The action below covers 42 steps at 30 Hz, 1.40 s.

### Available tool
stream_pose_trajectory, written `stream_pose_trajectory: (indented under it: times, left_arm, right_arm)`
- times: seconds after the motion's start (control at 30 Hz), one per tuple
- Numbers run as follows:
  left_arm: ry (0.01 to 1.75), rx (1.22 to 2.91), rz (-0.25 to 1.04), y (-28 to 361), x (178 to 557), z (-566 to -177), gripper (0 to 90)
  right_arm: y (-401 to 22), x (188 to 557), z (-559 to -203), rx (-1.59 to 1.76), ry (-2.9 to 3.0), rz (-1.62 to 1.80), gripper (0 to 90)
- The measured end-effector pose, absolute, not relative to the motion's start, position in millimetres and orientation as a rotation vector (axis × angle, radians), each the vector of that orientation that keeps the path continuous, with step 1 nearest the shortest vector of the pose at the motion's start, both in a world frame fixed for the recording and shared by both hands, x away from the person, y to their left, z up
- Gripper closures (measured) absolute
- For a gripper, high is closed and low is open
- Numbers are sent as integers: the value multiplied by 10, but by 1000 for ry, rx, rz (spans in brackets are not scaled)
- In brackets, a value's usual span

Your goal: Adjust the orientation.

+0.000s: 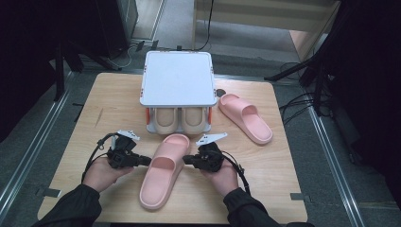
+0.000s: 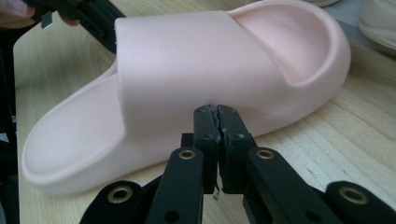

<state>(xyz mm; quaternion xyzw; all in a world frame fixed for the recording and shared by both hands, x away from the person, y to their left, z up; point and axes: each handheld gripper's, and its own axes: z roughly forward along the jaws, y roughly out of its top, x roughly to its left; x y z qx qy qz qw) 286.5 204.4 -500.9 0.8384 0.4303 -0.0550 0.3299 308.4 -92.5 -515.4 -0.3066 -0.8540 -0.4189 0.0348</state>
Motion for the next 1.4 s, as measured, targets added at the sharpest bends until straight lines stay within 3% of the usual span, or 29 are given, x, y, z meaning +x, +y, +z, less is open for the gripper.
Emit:
stream_pose_trajectory:
  times: [0.43, 0.63, 1.0, 1.4]
  left_arm:
    - [1111, 2168, -189, 2039, 2777, -4996, 835]
    - [1120, 2131, -170, 2121, 2801, -4937, 795]
    - [1106, 2117, -134, 2181, 2847, -4848, 643]
    - [1100, 2095, -151, 2244, 2923, -4820, 563]
  right_arm:
    - [-892, 3139, -5132, -929, -2636, -1277, 877]
    - [-938, 3155, -5100, -932, -2653, -1290, 831]
    - [-1230, 3201, -4975, -1016, -2653, -1350, 754]
    - [-1625, 3298, -4815, -1114, -2626, -1416, 708]
